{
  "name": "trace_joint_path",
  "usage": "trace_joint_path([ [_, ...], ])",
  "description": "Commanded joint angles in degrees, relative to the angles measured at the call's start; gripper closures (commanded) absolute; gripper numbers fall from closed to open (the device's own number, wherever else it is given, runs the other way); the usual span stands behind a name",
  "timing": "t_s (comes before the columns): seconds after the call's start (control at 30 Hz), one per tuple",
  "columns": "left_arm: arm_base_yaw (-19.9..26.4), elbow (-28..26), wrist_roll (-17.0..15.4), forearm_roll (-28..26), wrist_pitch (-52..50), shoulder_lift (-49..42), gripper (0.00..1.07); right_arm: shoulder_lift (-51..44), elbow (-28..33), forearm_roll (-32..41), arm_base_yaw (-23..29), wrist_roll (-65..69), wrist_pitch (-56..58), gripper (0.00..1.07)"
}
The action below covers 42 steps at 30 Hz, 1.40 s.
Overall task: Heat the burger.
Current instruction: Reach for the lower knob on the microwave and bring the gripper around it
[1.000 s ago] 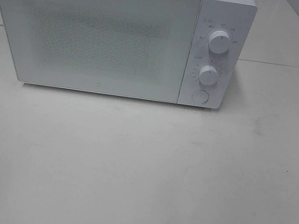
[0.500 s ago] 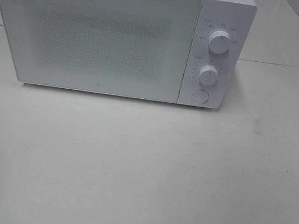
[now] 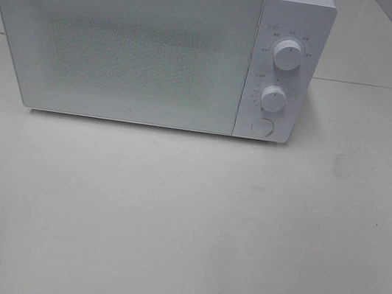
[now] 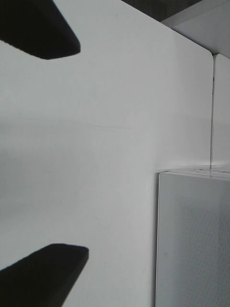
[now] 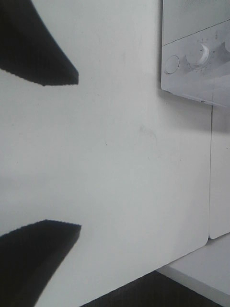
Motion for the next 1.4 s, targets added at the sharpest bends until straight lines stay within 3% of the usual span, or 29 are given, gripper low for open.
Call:
trace_joint_path([
  [0.03,0.1,0.2,-0.5,-0.5,-0.3,-1.4,0.09,-1.4,0.1,0.1,-0.3,0.3,-0.1,0.32],
  [0.9,0.1,0.2,-0.5,-0.5,-0.3,-1.4,0.09,-1.0,-0.3,1.4,-0.2,0.2,-0.5,0.32],
  [1.07,0.1,0.2,-0.5,-0.5,-0.3,-1.4,0.09,3.1,-3.7,1.4,-0.2,0.3,-4.0,0.32],
  [1.4,0.1,0.2,-0.5,-0.5,-0.3,-1.4,0.09,12.4,-3.6,1.4,-0.2,0.3,-14.2,0.32],
])
